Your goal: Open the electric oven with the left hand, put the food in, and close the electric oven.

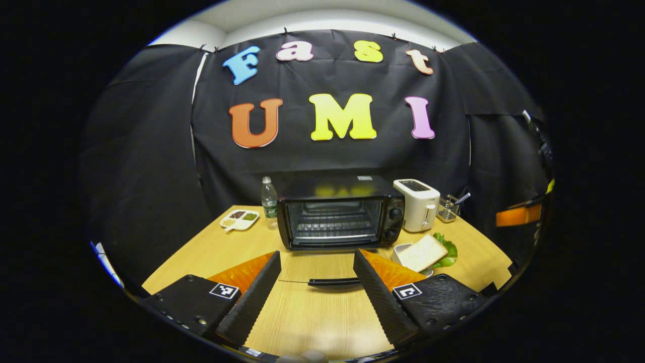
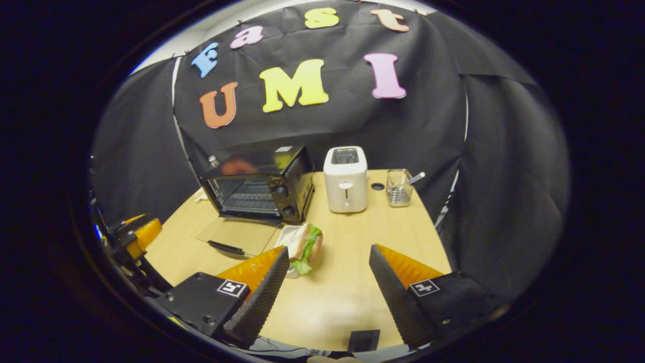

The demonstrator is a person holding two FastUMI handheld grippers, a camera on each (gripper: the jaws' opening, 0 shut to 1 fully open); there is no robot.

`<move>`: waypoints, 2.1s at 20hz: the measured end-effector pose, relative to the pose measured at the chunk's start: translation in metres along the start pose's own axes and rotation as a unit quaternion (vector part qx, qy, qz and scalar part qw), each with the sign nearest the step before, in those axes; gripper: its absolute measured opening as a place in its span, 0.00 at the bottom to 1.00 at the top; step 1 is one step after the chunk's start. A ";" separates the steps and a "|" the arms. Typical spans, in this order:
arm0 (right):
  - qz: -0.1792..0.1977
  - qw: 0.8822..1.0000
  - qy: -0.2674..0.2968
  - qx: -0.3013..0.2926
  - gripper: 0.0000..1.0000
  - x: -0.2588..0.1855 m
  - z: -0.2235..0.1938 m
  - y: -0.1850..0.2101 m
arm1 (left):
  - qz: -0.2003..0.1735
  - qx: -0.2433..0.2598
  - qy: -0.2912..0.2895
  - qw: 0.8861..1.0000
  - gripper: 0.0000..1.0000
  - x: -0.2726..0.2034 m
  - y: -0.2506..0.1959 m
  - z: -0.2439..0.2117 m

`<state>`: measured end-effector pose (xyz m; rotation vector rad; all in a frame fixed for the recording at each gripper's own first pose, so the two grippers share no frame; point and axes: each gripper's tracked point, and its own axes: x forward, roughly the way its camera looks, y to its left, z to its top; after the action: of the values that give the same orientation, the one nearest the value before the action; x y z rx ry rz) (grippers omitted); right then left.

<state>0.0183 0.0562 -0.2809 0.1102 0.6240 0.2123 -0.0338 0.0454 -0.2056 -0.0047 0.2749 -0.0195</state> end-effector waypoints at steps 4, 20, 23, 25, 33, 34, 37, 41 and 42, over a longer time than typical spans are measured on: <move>0.049 0.997 0.053 0.039 1.00 0.050 -0.021 0.009 | 0.031 -0.008 -0.042 0.999 0.95 -0.028 0.010 0.053; 0.170 0.940 0.214 0.201 0.55 0.163 -0.046 0.042 | 0.138 -0.018 -0.064 0.988 0.95 -0.055 0.025 0.115; 0.179 0.936 0.211 0.216 0.38 0.161 -0.039 0.048 | 0.161 -0.017 -0.063 0.985 0.95 -0.057 0.030 0.117; 0.183 0.938 0.204 0.210 0.41 0.159 -0.035 0.052 | 0.166 -0.015 -0.064 0.984 0.95 -0.059 0.030 0.116; 0.175 0.940 0.133 0.260 0.40 0.126 0.011 0.078 | 0.133 0.003 -0.059 0.989 0.95 -0.062 0.040 0.100; 0.170 0.940 0.117 0.272 0.40 0.122 0.017 0.086 | 0.123 -0.003 -0.056 0.991 0.95 -0.061 0.040 0.096; 0.154 0.934 0.066 0.315 0.40 0.106 0.028 0.121 | 0.080 -0.002 -0.060 0.995 0.96 -0.061 0.044 0.088; 0.117 0.914 -0.023 0.388 0.40 0.101 0.031 0.169 | 0.000 -0.007 -0.049 0.999 0.96 -0.053 0.048 0.072; 0.111 0.907 -0.037 0.404 0.39 0.107 0.030 0.186 | -0.017 -0.003 -0.047 0.999 0.96 -0.053 0.051 0.068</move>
<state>0.0905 0.2605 -0.2864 0.9929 0.5912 0.1567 -0.0657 0.0974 -0.1263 -0.0171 0.1810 -0.0522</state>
